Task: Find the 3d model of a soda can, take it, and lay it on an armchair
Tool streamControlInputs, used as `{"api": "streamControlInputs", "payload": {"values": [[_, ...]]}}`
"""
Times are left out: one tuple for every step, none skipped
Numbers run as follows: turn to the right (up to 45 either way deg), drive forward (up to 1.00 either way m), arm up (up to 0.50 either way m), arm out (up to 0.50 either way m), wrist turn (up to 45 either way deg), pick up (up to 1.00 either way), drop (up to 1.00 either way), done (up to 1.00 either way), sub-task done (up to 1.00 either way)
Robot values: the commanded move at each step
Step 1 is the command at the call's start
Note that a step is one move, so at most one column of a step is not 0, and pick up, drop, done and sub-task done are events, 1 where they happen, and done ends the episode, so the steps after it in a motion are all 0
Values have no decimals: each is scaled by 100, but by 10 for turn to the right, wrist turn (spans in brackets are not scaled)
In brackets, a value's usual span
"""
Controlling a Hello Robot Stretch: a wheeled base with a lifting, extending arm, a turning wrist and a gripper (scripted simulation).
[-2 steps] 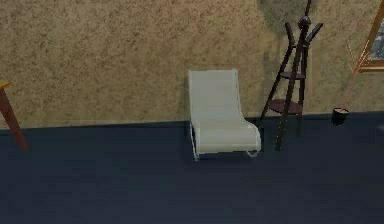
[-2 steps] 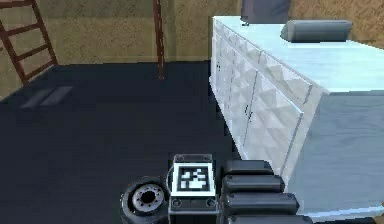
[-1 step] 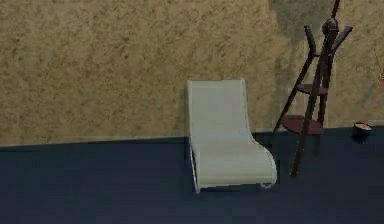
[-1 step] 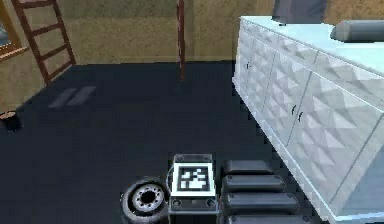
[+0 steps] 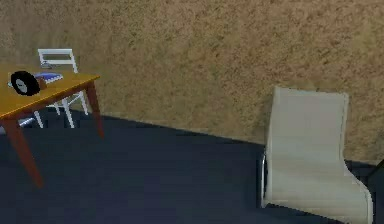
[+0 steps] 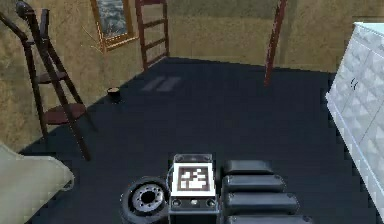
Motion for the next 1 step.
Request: {"api": "streamControlInputs", "payload": {"values": [[0, 100, 0, 0, 0, 0, 0, 0, 0]]}}
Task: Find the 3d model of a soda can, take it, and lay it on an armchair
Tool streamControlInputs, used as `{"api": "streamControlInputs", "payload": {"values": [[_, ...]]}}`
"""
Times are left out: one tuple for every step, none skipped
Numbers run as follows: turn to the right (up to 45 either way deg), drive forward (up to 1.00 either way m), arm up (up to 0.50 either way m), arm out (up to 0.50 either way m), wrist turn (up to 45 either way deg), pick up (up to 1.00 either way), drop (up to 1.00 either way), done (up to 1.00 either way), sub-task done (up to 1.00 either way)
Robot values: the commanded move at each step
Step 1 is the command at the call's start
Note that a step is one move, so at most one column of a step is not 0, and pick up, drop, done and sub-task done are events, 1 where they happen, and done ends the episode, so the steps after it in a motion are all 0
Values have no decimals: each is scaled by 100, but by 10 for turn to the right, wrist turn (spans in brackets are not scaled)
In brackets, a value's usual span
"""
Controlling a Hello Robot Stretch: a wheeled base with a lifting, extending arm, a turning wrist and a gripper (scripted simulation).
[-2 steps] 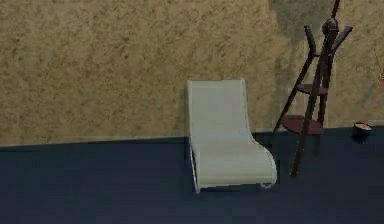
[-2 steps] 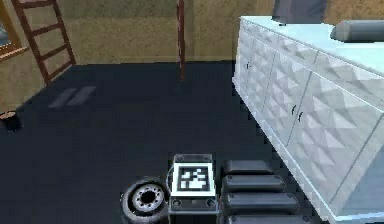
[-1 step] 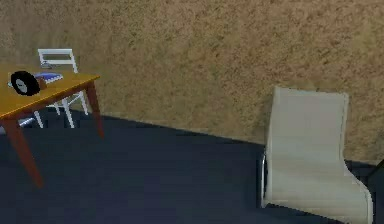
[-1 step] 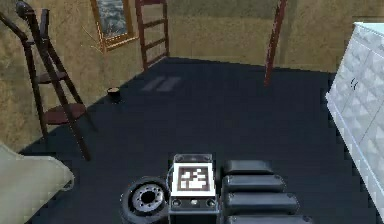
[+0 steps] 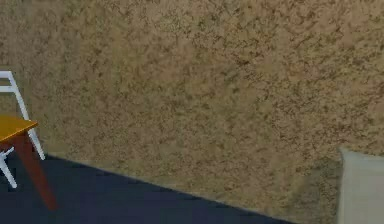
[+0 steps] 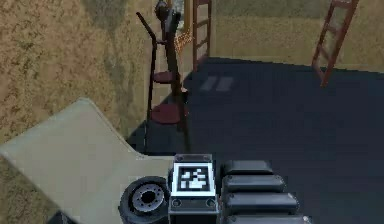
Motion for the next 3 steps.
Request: {"api": "streamControlInputs", "payload": {"values": [[0, 50, 0, 0, 0, 0, 0, 0, 0], [450, 0, 0, 0, 0, 0, 0, 0, 0], [450, 0, 0, 0, 0, 0, 0, 0, 0]]}}
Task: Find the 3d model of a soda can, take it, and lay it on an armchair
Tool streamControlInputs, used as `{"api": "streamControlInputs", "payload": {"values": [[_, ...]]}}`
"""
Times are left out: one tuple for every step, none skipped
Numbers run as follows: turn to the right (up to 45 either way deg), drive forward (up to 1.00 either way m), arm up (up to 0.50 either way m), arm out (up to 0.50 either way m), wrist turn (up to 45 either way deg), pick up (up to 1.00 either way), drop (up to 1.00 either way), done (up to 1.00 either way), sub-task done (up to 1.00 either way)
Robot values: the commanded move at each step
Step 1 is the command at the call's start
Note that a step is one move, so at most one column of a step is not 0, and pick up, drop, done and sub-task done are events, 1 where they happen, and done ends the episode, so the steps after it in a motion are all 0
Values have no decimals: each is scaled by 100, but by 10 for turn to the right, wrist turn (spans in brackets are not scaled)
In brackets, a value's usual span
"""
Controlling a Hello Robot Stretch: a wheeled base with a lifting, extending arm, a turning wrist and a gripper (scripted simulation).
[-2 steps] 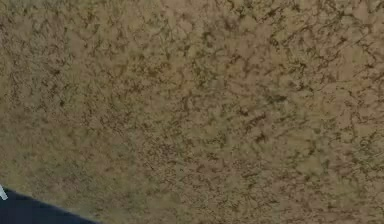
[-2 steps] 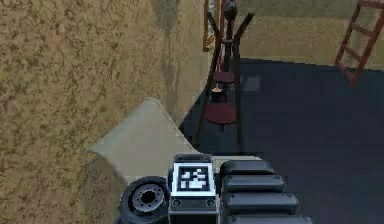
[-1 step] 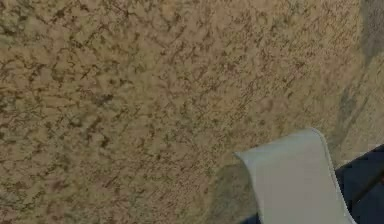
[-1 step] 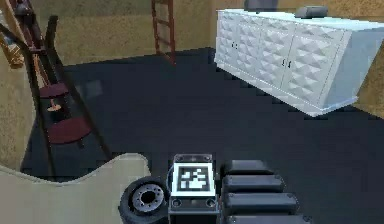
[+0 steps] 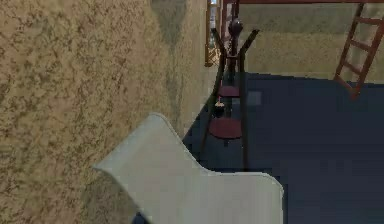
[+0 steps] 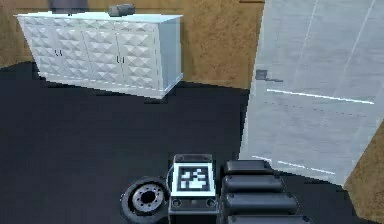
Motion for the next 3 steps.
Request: {"api": "streamControlInputs", "payload": {"values": [[300, 0, 0, 0, 0, 0, 0, 0, 0], [-450, 0, 0, 0, 0, 0, 0, 0, 0], [-450, 0, 0, 0, 0, 0, 0, 0, 0]]}}
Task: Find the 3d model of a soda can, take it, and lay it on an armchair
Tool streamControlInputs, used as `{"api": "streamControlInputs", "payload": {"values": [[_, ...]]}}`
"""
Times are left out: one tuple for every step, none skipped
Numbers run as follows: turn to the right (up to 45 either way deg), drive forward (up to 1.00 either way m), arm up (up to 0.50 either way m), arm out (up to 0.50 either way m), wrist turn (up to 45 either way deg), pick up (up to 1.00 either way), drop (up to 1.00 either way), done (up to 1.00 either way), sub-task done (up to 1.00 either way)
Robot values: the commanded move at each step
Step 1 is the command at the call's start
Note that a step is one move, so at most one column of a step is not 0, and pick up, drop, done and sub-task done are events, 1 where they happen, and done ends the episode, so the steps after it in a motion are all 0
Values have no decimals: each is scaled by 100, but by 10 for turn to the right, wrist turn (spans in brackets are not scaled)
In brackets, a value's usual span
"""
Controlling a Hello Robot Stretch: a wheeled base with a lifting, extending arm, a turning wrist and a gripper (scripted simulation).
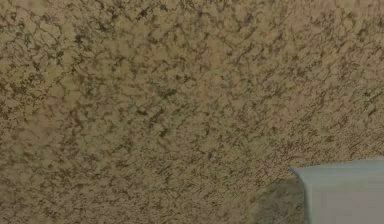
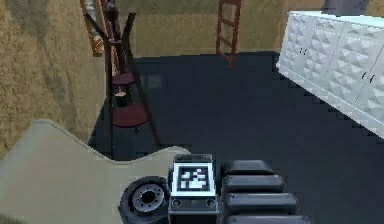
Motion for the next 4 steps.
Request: {"api": "streamControlInputs", "payload": {"values": [[-150, 0, 0, 0, 0, 0, 0, 0, 0], [0, 0, 0, 48, 0, 0, 0, 0, 0], [0, 0, 0, 0, 450, 0, 0, 0, 0], [0, 0, 0, 0, 450, 0, 0, 0, 0]]}}
